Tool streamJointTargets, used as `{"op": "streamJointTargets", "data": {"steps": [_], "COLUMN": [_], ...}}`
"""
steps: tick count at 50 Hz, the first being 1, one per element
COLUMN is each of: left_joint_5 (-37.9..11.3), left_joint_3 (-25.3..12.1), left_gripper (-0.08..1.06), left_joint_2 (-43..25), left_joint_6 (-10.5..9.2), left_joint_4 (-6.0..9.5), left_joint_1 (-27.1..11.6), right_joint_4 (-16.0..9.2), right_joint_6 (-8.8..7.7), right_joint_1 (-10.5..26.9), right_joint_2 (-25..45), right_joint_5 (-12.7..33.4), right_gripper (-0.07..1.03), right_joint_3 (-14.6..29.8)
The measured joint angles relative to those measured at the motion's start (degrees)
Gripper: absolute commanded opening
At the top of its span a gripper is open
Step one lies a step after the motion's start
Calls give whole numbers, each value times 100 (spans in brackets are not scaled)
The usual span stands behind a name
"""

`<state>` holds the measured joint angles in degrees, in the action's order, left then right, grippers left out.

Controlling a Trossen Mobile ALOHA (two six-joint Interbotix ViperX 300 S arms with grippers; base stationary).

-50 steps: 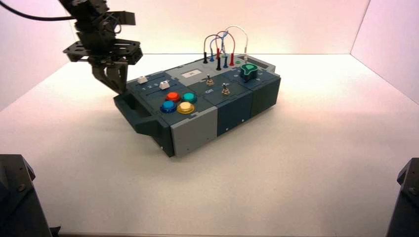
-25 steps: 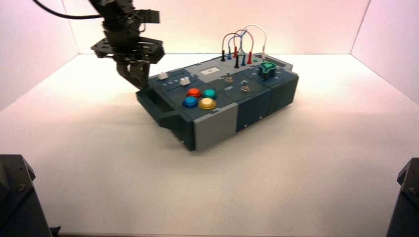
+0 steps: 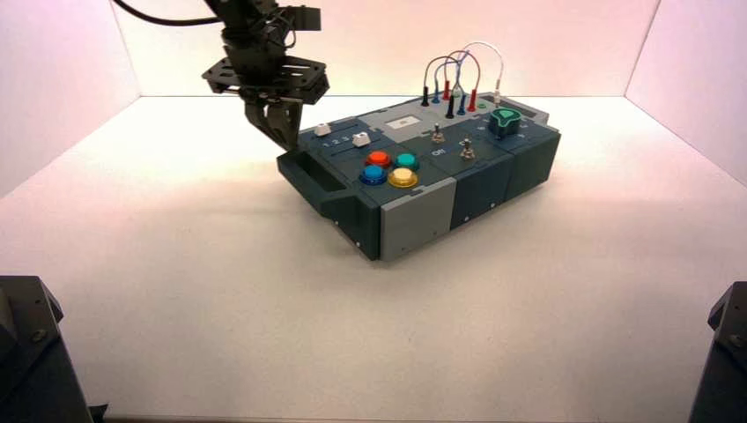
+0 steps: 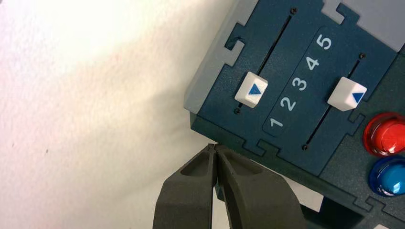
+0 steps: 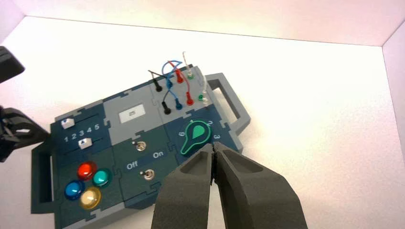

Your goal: Move the box to the right.

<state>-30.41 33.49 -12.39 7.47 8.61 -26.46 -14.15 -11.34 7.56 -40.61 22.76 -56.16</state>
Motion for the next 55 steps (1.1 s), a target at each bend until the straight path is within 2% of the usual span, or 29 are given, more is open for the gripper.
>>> {"op": "streamJointTargets", "data": {"steps": [13,39,50,55], "left_joint_5": [-9,-9,-18,0], "left_joint_3": [-316,-606,-554,-272], "left_gripper": [-3,-3,-3,-3], "left_joint_2": [-264,-668,-624,-413], "left_joint_6": [-9,0,0,-9], "left_joint_4": [9,35,26,35], "left_joint_1": [-202,-712,-668,-510], "right_joint_4": [18,0,0,0], "right_joint_6": [0,0,9,0], "right_joint_1": [0,0,0,0], "right_joint_2": [9,0,0,9], "right_joint_5": [0,0,0,0], "right_gripper": [-2,-2,-2,-2], "right_joint_3": [0,0,0,0]}}
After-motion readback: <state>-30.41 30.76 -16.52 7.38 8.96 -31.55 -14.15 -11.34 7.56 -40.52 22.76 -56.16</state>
